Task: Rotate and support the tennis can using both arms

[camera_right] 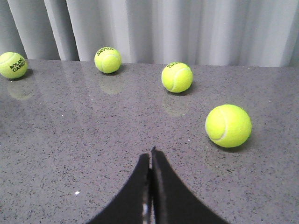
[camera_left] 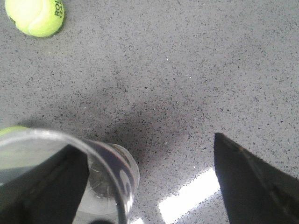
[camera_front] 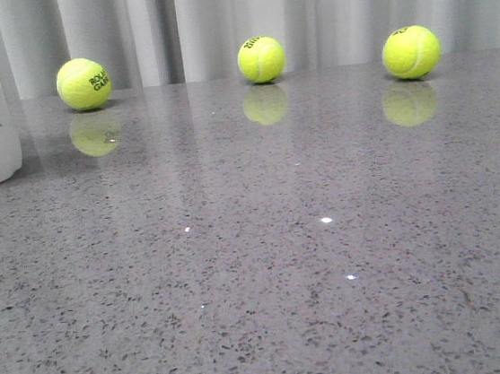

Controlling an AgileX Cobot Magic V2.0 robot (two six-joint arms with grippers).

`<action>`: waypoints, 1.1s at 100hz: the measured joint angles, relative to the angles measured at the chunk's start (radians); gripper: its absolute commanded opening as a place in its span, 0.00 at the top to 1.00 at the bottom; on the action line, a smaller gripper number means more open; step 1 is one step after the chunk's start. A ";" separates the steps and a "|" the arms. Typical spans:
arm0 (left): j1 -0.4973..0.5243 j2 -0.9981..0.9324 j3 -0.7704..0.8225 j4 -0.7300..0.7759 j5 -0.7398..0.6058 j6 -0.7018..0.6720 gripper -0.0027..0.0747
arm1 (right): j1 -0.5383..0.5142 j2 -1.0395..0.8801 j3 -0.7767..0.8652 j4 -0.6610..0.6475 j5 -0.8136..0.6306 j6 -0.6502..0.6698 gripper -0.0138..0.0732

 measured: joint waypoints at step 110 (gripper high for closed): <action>0.000 -0.835 0.779 0.035 -0.473 -0.186 0.28 | 0.000 0.000 0.000 0.000 0.000 0.000 0.92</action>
